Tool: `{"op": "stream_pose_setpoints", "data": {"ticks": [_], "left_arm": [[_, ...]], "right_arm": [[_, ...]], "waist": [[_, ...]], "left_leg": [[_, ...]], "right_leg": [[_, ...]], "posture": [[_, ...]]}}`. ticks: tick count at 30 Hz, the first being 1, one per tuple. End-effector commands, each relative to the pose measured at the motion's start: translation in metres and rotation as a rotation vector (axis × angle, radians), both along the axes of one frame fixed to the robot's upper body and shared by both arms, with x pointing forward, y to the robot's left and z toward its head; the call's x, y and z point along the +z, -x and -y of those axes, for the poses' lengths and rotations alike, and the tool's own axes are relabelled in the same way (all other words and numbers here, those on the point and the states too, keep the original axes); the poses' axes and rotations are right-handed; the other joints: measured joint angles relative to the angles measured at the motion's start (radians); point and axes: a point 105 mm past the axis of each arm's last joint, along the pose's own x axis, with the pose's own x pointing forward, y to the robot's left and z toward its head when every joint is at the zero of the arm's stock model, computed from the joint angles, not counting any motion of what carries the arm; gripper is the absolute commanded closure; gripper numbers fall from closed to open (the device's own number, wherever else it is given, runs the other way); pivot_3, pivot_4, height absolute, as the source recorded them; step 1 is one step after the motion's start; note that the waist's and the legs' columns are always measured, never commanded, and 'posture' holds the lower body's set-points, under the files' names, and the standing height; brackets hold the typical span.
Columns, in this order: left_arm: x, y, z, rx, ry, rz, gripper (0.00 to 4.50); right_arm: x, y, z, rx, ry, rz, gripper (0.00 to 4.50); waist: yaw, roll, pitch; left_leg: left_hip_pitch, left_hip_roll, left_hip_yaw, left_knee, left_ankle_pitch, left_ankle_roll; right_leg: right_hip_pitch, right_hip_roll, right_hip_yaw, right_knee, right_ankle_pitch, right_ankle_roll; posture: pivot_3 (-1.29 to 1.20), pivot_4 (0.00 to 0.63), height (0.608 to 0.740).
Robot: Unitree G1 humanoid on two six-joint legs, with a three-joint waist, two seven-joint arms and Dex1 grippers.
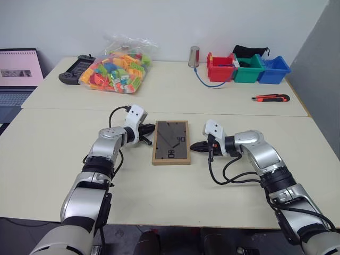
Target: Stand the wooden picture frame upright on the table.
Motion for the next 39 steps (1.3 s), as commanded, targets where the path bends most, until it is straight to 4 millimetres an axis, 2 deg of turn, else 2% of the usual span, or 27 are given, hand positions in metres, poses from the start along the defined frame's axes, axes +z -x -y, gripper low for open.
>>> {"op": "stream_pose_setpoints", "data": {"ticks": [1, 6, 17, 26, 32, 39], "left_arm": [[0.012, -0.004, 0.005, -0.031, -0.015, 0.044, 4.46], [0.008, 0.000, -0.004, -0.036, -0.029, 0.036, 4.46], [0.000, 0.018, -0.019, -0.074, -0.081, 0.000, 4.46], [-0.003, 0.047, 0.002, -0.193, -0.070, -0.028, 4.46], [0.000, 0.068, 0.015, -0.283, -0.069, -0.061, 4.46], [-0.001, 0.088, 0.024, -0.361, -0.096, -0.094, 4.46]], "right_arm": [[0.006, 0.003, -0.003, 0.017, -0.008, 0.022, 4.50], [0.006, -0.001, 0.005, -0.008, -0.002, 0.021, 4.50], [0.005, -0.013, 0.003, -0.089, -0.009, 0.071, 4.50], [0.002, -0.002, -0.010, -0.054, -0.046, 0.033, 4.50], [0.001, 0.008, -0.009, -0.006, -0.032, 0.007, 4.50], [0.003, 0.010, -0.007, -0.004, -0.027, 0.010, 4.50]], "waist": [[0.000, 0.000, 0.000], [0.000, 0.000, 0.000], [-0.005, 0.000, 0.000], [-0.002, 0.000, 0.000], [-0.002, 0.000, 0.000], [-0.002, 0.000, 0.000]], "left_leg": [[0.000, 0.000, 0.000, 0.000, 0.000, 0.000], [0.000, 0.000, 0.000, 0.000, 0.000, 0.000], [0.000, 0.000, 0.000, 0.000, 0.000, 0.000], [0.000, 0.000, 0.000, 0.000, 0.000, 0.000], [0.001, 0.000, 0.000, 0.000, 0.000, 0.000], [0.000, 0.000, 0.000, 0.000, 0.000, 0.000]], "right_leg": [[0.000, 0.000, 0.000, 0.000, 0.000, 0.000], [0.000, 0.000, 0.000, 0.000, 0.000, 0.000], [0.000, 0.000, 0.000, 0.000, 0.000, 0.000], [0.000, 0.000, 0.001, 0.000, 0.000, 0.000], [0.000, 0.000, 0.001, 0.000, 0.000, 0.000], [0.000, 0.000, 0.001, 0.000, 0.000, 0.000]], "posture": [[0.00, 0.150, 0.740], [0.00, 0.150, 0.740], [0.00, 0.150, 0.740], [0.00, 0.150, 0.740], [0.00, 0.150, 0.740], [0.00, 0.150, 0.740]]}}
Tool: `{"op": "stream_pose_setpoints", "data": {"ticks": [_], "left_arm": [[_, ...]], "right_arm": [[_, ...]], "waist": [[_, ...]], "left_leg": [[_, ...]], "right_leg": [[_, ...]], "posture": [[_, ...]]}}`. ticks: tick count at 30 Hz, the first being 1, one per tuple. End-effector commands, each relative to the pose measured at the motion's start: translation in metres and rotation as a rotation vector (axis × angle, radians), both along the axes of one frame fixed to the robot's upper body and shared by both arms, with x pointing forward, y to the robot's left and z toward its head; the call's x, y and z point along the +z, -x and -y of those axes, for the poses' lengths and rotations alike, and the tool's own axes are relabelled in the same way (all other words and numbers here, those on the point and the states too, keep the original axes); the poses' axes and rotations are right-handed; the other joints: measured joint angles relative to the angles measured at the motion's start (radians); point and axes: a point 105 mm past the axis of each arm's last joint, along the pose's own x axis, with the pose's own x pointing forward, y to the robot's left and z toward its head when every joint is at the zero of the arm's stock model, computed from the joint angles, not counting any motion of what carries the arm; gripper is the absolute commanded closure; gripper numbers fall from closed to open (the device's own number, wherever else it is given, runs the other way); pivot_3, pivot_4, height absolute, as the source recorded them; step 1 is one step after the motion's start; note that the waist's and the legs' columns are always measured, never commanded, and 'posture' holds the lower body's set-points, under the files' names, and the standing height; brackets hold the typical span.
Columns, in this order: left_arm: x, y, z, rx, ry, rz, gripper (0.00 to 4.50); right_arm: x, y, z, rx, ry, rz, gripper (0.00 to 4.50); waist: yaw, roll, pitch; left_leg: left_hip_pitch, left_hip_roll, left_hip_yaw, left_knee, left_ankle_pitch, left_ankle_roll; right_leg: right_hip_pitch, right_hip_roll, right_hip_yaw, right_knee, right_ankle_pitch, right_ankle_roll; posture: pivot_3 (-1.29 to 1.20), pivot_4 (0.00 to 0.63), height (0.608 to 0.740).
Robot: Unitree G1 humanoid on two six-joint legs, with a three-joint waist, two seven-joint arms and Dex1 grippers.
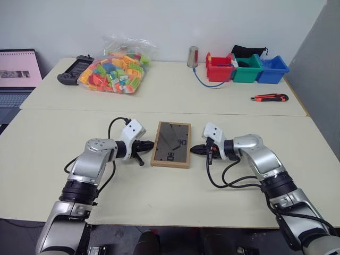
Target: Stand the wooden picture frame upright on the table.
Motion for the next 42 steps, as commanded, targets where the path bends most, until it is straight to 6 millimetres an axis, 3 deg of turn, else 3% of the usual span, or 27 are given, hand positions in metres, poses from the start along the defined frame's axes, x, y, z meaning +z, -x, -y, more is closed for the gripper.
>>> {"op": "stream_pose_setpoints", "data": {"ticks": [1, 23, 29, 34, 42], "left_arm": [[0.008, 0.016, 0.024, -0.136, 0.021, 0.007, 4.46], [0.006, 0.036, 0.041, -0.214, 0.028, -0.057, 4.46], [0.004, 0.034, 0.036, -0.200, 0.011, -0.052, 4.46], [0.006, 0.022, 0.018, -0.138, -0.021, -0.013, 4.46], [0.006, 0.020, 0.023, -0.149, -0.028, 0.001, 4.46]], "right_arm": [[0.014, 0.006, -0.010, 0.052, -0.038, 0.033, 4.50], [0.012, 0.023, -0.002, 0.095, -0.013, -0.002, 4.50], [0.012, 0.024, 0.000, 0.096, -0.006, -0.008, 4.50], [0.010, 0.023, 0.007, 0.092, 0.010, -0.013, 4.50], [0.011, 0.027, 0.000, 0.120, 0.000, -0.017, 4.50]], "waist": [[0.000, 0.000, 0.000], [0.001, 0.000, 0.000], [0.001, 0.000, 0.000], [0.001, 0.000, 0.000], [0.001, 0.000, 0.000]], "left_leg": [[0.000, 0.000, 0.000, 0.000, 0.000, 0.000], [0.000, 0.000, 0.000, 0.000, 0.000, 0.000], [0.000, 0.000, 0.000, 0.000, 0.000, 0.000], [0.000, 0.000, 0.000, 0.000, 0.000, 0.000], [0.000, 0.000, 0.000, 0.000, 0.000, 0.000]], "right_leg": [[0.000, 0.000, 0.000, 0.000, 0.000, 0.000], [0.000, 0.000, 0.000, 0.000, 0.000, 0.000], [0.000, 0.000, 0.000, 0.000, 0.000, 0.000], [0.000, 0.000, 0.000, 0.000, 0.000, 0.000], [0.000, 0.000, 0.000, 0.000, 0.000, 0.000]], "posture": [[0.00, 0.150, 0.740], [0.00, 0.150, 0.740], [0.00, 0.150, 0.740], [0.00, 0.150, 0.740], [0.00, 0.150, 0.740]]}}
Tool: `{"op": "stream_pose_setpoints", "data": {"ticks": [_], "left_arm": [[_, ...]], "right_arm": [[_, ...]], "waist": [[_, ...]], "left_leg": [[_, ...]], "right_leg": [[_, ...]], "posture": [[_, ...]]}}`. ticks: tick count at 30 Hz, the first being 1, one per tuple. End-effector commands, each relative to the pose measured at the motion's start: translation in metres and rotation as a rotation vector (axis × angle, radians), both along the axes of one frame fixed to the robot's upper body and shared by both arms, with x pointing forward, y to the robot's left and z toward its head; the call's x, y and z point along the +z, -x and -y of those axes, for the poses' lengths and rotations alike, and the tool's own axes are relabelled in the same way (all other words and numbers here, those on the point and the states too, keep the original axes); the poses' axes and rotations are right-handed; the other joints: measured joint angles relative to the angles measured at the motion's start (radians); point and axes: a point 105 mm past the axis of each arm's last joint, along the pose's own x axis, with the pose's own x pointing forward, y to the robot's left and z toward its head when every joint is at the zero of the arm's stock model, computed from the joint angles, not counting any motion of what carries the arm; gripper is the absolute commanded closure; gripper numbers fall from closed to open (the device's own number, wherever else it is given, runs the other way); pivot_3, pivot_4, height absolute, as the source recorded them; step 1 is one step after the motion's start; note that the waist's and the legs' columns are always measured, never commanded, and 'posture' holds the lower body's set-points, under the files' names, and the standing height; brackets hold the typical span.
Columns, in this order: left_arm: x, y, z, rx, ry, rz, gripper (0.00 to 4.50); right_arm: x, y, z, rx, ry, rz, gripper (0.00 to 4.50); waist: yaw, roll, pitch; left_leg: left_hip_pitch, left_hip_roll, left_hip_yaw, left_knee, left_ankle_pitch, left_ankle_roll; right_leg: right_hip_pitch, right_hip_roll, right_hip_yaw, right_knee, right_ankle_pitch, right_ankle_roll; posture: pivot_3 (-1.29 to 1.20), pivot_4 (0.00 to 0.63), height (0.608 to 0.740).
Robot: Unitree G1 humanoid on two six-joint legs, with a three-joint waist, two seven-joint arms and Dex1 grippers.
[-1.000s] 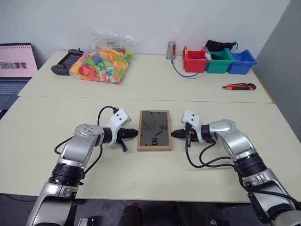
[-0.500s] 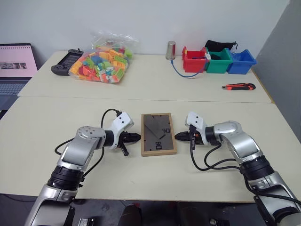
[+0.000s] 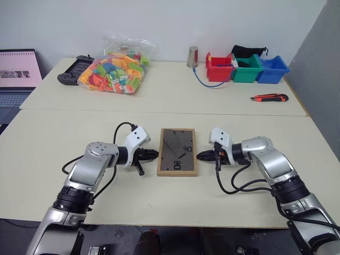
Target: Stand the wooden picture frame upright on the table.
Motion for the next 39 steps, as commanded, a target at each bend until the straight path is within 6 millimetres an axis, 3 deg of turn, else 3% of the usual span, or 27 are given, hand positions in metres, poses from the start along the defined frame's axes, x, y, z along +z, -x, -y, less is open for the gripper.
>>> {"op": "stream_pose_setpoints", "data": {"ticks": [1, 4, 8, 12, 16, 19, 22, 26, 32, 37, 39], "left_arm": [[0.008, 0.000, 0.008, -0.047, -0.002, 0.041, 4.46], [0.011, -0.005, -0.010, -0.008, -0.032, 0.054, 4.46], [0.029, -0.005, -0.024, 0.028, 0.071, 0.043, 4.46], [0.041, 0.010, -0.036, 0.021, 0.216, -0.122, 3.73], [0.045, 0.005, -0.050, 0.151, 0.368, -0.319, 2.89], [0.039, 0.013, -0.047, 0.169, 0.407, -0.495, 2.22], [0.044, -0.004, -0.040, 0.235, 0.512, -0.555, 1.38], [0.036, -0.003, -0.028, 0.245, 0.531, -0.719, 0.56], [0.033, -0.003, -0.022, 0.251, 0.501, -0.802, 0.56], [0.034, -0.010, -0.020, 0.192, 0.479, -0.672, 0.56], [0.035, -0.006, -0.017, 0.162, 0.491, -0.691, 0.22]], "right_arm": [[0.013, 0.007, -0.014, 0.070, -0.041, 0.039, 4.50], [0.012, 0.004, -0.002, 0.052, -0.009, 0.044, 4.50], [0.013, 0.000, 0.012, 0.043, 0.023, 0.055, 4.50], [0.015, -0.007, 0.023, 0.043, 0.060, 0.072, 4.50], [0.015, -0.016, 0.024, 0.039, 0.075, 0.104, 4.50], [0.018, -0.021, 0.017, 0.034, 0.049, 0.118, 4.50], [0.018, -0.025, 0.015, 0.025, 0.049, 0.137, 4.50], [0.017, -0.025, 0.012, 0.024, 0.042, 0.139, 4.50], [0.018, -0.026, 0.014, 0.012, 0.041, 0.144, 4.50], [0.019, -0.027, 0.018, -0.001, 0.045, 0.146, 4.50], [0.019, -0.026, 0.018, -0.003, 0.044, 0.145, 4.50]], "waist": [[0.000, 0.000, 0.000], [0.000, 0.000, 0.000], [0.000, 0.000, 0.000], [-0.002, 0.000, 0.000], [-0.003, 0.000, 0.000], [-0.008, 0.000, 0.000], [-0.004, 0.000, 0.000], [-0.001, 0.000, 0.000], [-0.006, 0.000, 0.000], [-0.005, 0.000, 0.000], [-0.005, 0.000, 0.000]], "left_leg": [[0.000, 0.000, 0.000, 0.000, 0.000, 0.000], [0.000, 0.000, 0.000, 0.000, 0.000, 0.000], [0.000, 0.000, 0.000, 0.000, 0.000, 0.000], [0.000, 0.000, 0.000, 0.000, 0.000, 0.000], [0.000, 0.000, 0.000, 0.000, 0.000, 0.000], [0.000, 0.000, -0.001, 0.000, 0.000, 0.000], [0.000, 0.000, -0.001, 0.000, 0.000, 0.000], [-0.001, 0.000, -0.002, 0.000, 0.000, 0.000], [0.000, 0.000, -0.002, 0.000, 0.000, 0.000], [0.000, 0.000, -0.002, 0.000, 0.000, -0.001], [0.000, 0.000, -0.002, 0.000, 0.000, -0.001]], "right_leg": [[0.000, 0.000, 0.000, 0.000, 0.000, 0.000], [0.000, 0.000, 0.000, 0.000, 0.000, 0.000], [0.000, 0.000, 0.000, 0.000, 0.000, 0.000], [0.000, 0.000, 0.000, 0.000, 0.000, 0.000], [0.000, 0.000, 0.000, 0.000, 0.000, 0.000], [0.000, 0.001, -0.001, 0.000, 0.000, 0.000], [0.000, 0.000, -0.002, 0.000, 0.000, 0.000], [0.000, 0.000, -0.003, 0.000, 0.000, 0.000], [0.000, 0.000, -0.003, 0.001, 0.000, 0.000], [0.000, 0.000, -0.003, 0.001, 0.000, 0.000], [0.000, 0.000, -0.003, 0.001, 0.000, 0.000]], "posture": [[0.00, 0.150, 0.740], [0.00, 0.150, 0.740], [0.00, 0.150, 0.740], [0.00, 0.150, 0.740], [0.00, 0.150, 0.740], [0.00, 0.150, 0.740], [0.00, 0.150, 0.740], [0.00, 0.150, 0.740], [0.00, 0.150, 0.740], [0.00, 0.150, 0.740], [0.00, 0.150, 0.740]]}}
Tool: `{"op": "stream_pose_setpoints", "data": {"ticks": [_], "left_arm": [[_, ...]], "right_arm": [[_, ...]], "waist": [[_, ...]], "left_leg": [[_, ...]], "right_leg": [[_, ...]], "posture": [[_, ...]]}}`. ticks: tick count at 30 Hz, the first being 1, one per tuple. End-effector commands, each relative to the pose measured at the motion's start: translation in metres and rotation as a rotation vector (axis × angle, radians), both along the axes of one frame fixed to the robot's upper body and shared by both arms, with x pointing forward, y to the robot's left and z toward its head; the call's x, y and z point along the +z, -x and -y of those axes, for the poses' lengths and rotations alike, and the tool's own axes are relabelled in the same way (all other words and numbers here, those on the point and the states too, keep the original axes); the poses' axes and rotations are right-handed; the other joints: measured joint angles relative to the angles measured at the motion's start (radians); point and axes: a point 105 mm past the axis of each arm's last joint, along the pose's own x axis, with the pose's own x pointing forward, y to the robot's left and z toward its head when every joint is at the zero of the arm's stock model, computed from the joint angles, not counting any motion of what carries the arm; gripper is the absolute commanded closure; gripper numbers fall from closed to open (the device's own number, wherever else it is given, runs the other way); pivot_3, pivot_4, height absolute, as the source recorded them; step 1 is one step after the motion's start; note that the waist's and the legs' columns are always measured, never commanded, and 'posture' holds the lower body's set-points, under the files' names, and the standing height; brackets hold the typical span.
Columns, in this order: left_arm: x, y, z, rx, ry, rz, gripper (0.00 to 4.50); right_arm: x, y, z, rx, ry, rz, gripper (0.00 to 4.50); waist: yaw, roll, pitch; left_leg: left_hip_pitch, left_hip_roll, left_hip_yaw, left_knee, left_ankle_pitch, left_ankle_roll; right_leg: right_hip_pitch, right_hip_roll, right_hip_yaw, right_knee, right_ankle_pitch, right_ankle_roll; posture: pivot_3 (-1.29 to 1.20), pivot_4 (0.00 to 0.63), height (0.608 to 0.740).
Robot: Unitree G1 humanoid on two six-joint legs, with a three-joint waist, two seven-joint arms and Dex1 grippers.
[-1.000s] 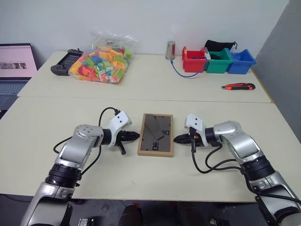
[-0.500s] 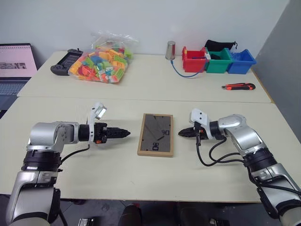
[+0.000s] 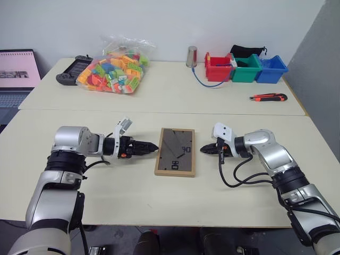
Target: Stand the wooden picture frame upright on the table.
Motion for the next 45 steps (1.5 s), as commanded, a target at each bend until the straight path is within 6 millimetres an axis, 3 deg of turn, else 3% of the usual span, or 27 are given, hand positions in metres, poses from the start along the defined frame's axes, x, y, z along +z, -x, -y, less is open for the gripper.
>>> {"op": "stream_pose_setpoints", "data": {"ticks": [1, 7, 12, 22, 29, 38, 45], "left_arm": [[0.008, 0.007, 0.007, -0.077, 0.039, 0.028, 0.16], [-0.004, 0.018, 0.016, -0.118, 0.036, -0.065, 0.05], [-0.014, 0.018, 0.023, -0.128, 0.032, -0.094, 0.05], [-0.014, 0.023, 0.036, -0.184, 0.057, -0.097, 0.05], [-0.011, 0.020, 0.039, -0.179, 0.074, -0.076, 0.05], [-0.007, 0.032, 0.042, -0.252, 0.098, -0.051, 0.05], [-0.008, 0.032, 0.041, -0.255, 0.095, -0.036, 1.33]], "right_arm": [[0.014, -0.002, 0.003, -0.004, -0.016, 0.048, 4.50], [0.012, -0.002, 0.000, -0.005, -0.018, 0.045, 4.50], [0.012, -0.002, -0.015, 0.021, -0.032, 0.046, 4.50], [0.009, -0.003, -0.043, 0.055, -0.061, 0.050, 4.50], [0.009, -0.002, -0.046, 0.062, -0.064, 0.046, 4.50], [0.010, -0.006, -0.046, 0.048, -0.069, 0.050, 4.50], [0.011, -0.006, -0.050, 0.052, -0.076, 0.053, 4.50]], "waist": [[0.000, 0.000, 0.000], [0.000, 0.000, 0.000], [0.001, 0.000, 0.000], [0.002, 0.000, 0.000], [0.007, 0.000, 0.000], [0.005, 0.000, 0.000], [0.004, 0.000, 0.000]], "left_leg": [[0.000, 0.000, 0.000, 0.000, 0.000, 0.000], [0.000, 0.000, 0.000, 0.000, 0.000, 0.000], [0.000, 0.000, 0.000, 0.000, 0.000, 0.000], [0.000, 0.000, 0.000, 0.000, 0.000, 0.000], [0.000, -0.001, 0.000, 0.000, 0.000, 0.000], [0.000, -0.001, 0.000, 0.000, 0.000, 0.000], [0.000, 0.000, 0.000, 0.000, 0.000, 0.000]], "right_leg": [[0.000, 0.000, 0.000, 0.000, 0.000, 0.000], [0.000, 0.000, 0.000, 0.000, 0.000, 0.000], [0.000, 0.000, 0.000, 0.000, 0.000, 0.000], [0.001, 0.000, 0.000, 0.000, 0.000, 0.000], [0.001, -0.001, 0.000, 0.000, 0.000, 0.000], [0.001, -0.001, 0.000, 0.000, 0.000, 0.000], [0.000, 0.000, 0.000, 0.000, 0.000, 0.000]], "posture": [[0.00, 0.150, 0.740], [0.00, 0.150, 0.740], [0.00, 0.150, 0.740], [0.00, 0.150, 0.740], [0.00, 0.150, 0.740], [0.00, 0.150, 0.740], [0.00, 0.150, 0.740]]}}
